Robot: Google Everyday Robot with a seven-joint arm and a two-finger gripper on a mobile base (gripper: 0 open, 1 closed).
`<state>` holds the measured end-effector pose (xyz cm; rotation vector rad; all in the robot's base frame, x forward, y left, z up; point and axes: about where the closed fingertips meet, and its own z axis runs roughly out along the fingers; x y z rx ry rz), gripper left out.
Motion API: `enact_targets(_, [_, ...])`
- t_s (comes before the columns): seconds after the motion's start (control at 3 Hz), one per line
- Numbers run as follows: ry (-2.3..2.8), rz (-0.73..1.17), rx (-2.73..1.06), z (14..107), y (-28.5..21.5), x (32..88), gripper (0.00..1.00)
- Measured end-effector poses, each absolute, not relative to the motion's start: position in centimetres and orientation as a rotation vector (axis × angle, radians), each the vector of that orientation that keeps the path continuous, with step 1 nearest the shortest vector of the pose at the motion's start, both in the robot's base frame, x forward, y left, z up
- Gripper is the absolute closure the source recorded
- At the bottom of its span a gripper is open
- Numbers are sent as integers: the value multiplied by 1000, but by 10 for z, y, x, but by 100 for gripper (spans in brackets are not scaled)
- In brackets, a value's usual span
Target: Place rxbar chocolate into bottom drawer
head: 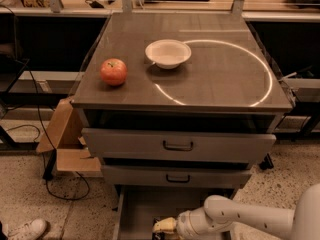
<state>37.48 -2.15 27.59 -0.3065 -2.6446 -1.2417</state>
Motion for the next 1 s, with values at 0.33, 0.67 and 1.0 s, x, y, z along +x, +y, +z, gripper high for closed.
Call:
enact_targets(0.33, [-2641, -1244, -310, 274, -21, 375, 100])
enact_targets(0.67, [-2633, -1233, -336, 264, -14, 376, 100])
enact_targets(1.0, [-2650, -1198, -380, 250, -1, 381, 100])
